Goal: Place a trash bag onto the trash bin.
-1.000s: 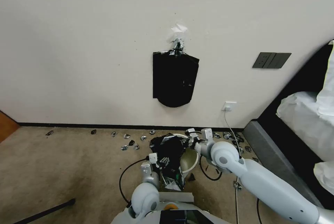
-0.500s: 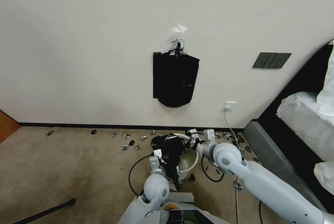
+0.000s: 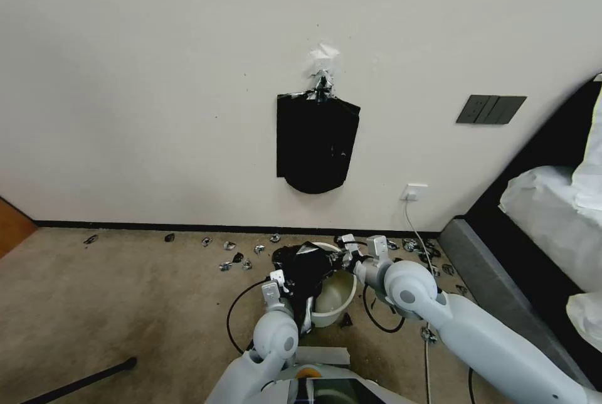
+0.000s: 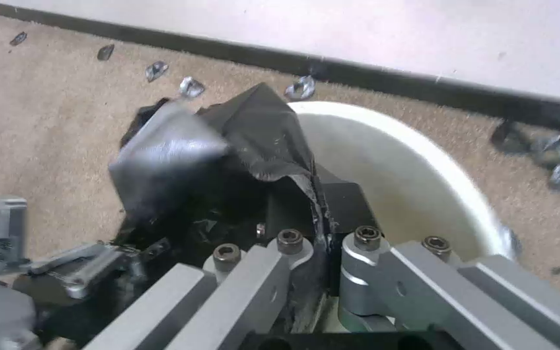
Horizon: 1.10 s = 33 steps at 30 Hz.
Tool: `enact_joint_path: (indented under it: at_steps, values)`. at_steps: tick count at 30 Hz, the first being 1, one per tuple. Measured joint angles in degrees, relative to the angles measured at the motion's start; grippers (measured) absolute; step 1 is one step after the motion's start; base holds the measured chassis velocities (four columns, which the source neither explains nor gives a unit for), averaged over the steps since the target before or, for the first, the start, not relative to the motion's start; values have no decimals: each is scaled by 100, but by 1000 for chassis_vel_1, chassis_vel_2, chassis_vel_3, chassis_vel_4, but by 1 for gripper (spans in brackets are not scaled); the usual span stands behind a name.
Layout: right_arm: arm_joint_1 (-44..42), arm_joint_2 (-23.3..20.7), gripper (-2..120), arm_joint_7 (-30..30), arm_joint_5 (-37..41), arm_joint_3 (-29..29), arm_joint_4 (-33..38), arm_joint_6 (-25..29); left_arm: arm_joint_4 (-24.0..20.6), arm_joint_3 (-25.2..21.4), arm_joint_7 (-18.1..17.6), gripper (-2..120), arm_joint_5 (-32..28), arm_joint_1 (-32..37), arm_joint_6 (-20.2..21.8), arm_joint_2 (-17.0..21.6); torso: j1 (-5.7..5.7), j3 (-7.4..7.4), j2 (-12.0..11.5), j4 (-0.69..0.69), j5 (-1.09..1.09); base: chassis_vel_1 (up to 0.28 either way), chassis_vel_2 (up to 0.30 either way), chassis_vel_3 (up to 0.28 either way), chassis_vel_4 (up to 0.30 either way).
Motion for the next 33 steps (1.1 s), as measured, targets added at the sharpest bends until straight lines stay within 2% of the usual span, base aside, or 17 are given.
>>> enact_joint_path:
  at_steps: [2,3,7,8,11,12,16,17,20,21,24,26,27,29,30,33]
  values:
    - [-18,-55,0,-261,-441,33,47,150,-115,-56,229,2,73,38,-108,123,0,0,0,2,2,0,0,0,0]
    - [-18,-55,0,-261,-441,33,47,150,-115,-56,229,2,73,38,-108,123,0,0,0,2,2,0,0,0,0]
    - [114,-138,0,-657,-1213,4,71,458,-338,-138,1179,2,718,172,-405,465,0,0,0,1,4,0,0,0,0]
    - [114,-138,0,-657,-1213,4,71,458,-338,-138,1179,2,718,172,-405,465,0,0,0,1,4,0,0,0,0]
    - [413,-248,0,-823,-1589,-155,-35,669,-535,-144,1924,2,1385,297,-695,781,0,-1,0,2,4,0,0,0,0]
    - [413,-248,0,-823,-1589,-155,-35,669,-535,-144,1924,2,1385,297,-695,781,0,-1,0,2,4,0,0,0,0]
    - [855,-516,0,-926,-1832,-244,-192,863,-839,-298,2691,2,2311,478,-1061,1198,0,-1,0,2,4,0,0,0,0]
    - [855,-516,0,-926,-1832,-244,-192,863,-839,-298,2691,2,2311,478,-1061,1198,0,-1,0,2,4,0,0,0,0]
    - [1038,-852,0,-1127,-1817,-244,-216,860,-1042,-434,3104,2,2637,562,-1344,1458,0,-1,0,3,4,0,0,0,0]
    - [1038,-852,0,-1127,-1817,-244,-216,860,-1042,-434,3104,2,2637,562,-1344,1458,0,-1,0,3,4,0,0,0,0]
    - [1022,-1257,0,-1353,-1800,-253,-213,826,-1195,-586,3527,2,2863,615,-1589,1645,0,-1,0,-1,3,0,0,0,0]
    - [1005,-1310,0,-1377,-1796,-240,-215,822,-1221,-610,3592,2,2846,634,-1606,1673,0,-1,0,-1,4,0,0,0,0]
    - [942,-1425,0,-1438,-1770,-171,-227,815,-1264,-666,3749,2,2737,685,-1673,1733,0,-1,0,1,4,0,0,0,0]
    - [754,-1650,0,-1582,-1731,-6,-244,807,-1268,-745,4019,2,2708,763,-1960,1816,0,-1,0,2,5,0,0,0,0]
    - [754,-1650,0,-1582,-1731,-6,-244,807,-1268,-745,4019,2,2708,763,-1960,1816,0,-1,0,2,5,0,0,0,0]
    - [93,-2105,0,-1926,-1894,355,-162,822,-1268,-851,4099,2,2294,783,-2352,1785,0,-1,0,0,5,0,0,0,0]
